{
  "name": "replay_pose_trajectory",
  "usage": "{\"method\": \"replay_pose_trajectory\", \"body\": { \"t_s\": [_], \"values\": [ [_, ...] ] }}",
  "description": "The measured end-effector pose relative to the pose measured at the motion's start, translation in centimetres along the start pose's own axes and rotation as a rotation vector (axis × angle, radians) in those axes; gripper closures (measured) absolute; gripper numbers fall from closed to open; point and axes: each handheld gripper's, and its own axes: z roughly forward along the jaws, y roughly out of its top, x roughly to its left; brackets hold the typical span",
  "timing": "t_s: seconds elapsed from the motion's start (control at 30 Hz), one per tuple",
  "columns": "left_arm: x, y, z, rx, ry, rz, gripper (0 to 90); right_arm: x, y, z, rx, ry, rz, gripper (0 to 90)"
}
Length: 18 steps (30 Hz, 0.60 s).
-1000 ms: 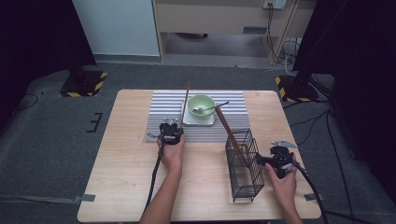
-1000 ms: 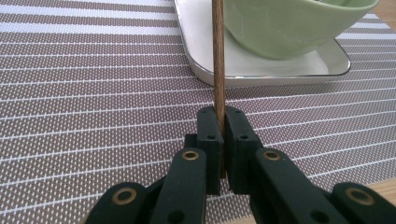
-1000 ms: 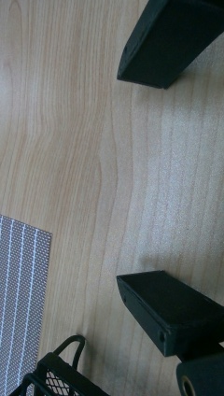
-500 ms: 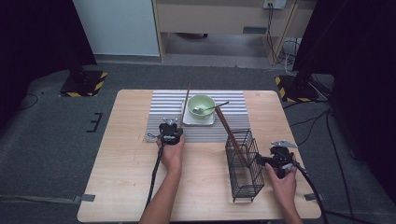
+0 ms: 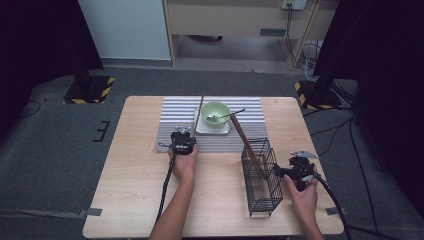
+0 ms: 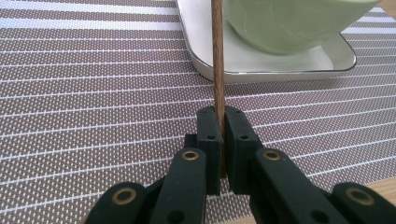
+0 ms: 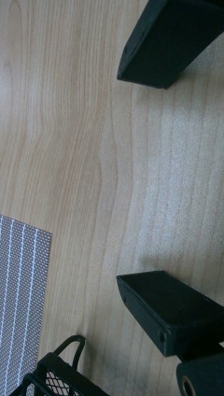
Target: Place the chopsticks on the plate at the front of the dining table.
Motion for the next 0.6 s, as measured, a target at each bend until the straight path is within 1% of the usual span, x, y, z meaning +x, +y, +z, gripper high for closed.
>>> {"method": "replay_pose_trajectory", "body": {
  "t_s": [0.23, 0.6],
  "values": [
    [-0.17, -0.11, 0.09, 0.014, 0.004, 0.006, 85.3, 0.00, 0.00, 0.00, 0.000, 0.000, 0.000, 4.0],
    [-0.39, -0.11, 0.05, 0.013, 0.001, 0.010, 85.2, -0.01, 0.00, 0.01, -0.001, 0.000, -0.001, 4.0]
  ]
}}
